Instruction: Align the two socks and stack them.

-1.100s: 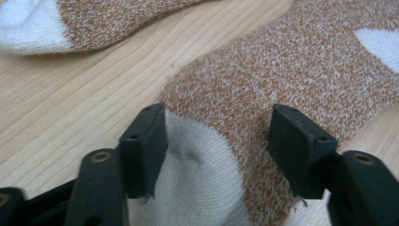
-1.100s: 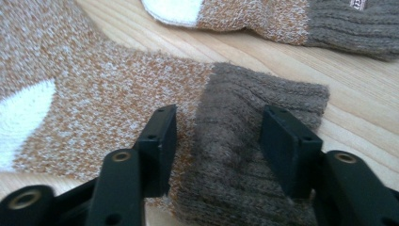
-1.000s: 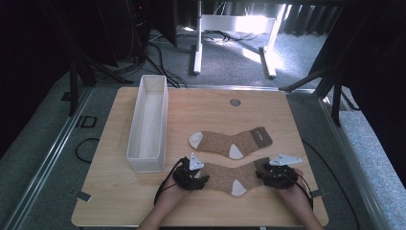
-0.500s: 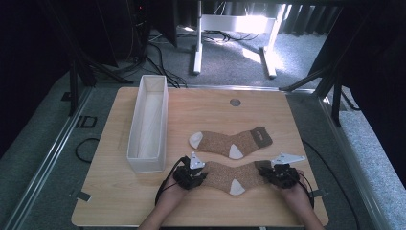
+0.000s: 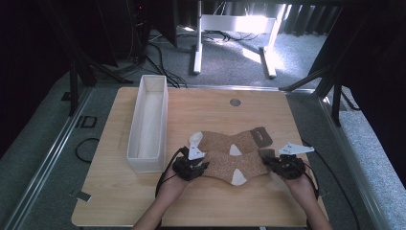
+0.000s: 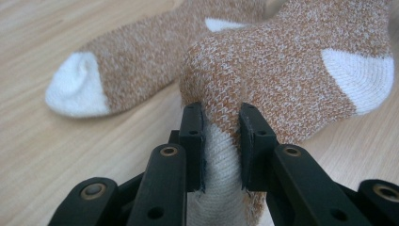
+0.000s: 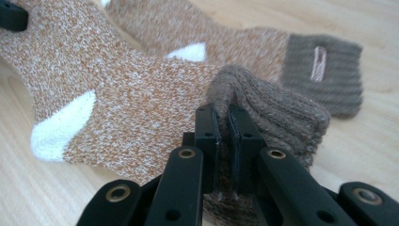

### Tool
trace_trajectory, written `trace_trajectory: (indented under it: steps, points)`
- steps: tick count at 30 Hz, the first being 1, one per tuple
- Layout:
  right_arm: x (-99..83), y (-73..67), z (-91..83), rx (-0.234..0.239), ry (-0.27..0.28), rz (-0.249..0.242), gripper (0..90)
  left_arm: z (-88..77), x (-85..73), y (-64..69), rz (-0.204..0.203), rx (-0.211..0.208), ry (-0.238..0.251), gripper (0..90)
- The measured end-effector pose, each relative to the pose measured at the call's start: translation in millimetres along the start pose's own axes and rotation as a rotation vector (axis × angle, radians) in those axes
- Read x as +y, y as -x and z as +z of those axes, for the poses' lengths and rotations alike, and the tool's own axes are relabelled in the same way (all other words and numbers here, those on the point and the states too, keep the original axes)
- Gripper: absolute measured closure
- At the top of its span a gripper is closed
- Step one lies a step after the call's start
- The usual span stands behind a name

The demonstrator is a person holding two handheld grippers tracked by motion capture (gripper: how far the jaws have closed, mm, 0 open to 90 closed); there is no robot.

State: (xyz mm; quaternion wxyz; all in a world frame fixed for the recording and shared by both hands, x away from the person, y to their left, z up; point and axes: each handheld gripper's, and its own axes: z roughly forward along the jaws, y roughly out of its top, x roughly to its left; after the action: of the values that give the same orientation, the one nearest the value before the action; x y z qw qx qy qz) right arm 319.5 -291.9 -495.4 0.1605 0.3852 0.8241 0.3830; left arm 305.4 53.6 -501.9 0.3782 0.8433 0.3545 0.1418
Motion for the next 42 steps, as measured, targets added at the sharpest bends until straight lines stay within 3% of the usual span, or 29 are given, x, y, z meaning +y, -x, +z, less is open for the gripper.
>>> trace_trajectory:
  steps: [23, 34, 42]
  points:
    - [49.7, 23.7, 4.7, -0.052, 0.048, -0.007, 84.0, 1.4, 38.9, -20.1, -0.003, 0.067, 0.048, 75.4]
    - [60.8, 38.7, 20.0, -0.070, 0.039, 0.016, 83.9, 19.3, 43.7, -29.5, -0.031, 0.081, 0.050, 75.4]
    - [59.6, 48.4, 35.5, -0.079, 0.020, 0.042, 83.8, 29.9, 44.8, -36.5, -0.019, 0.103, 0.046, 75.3]
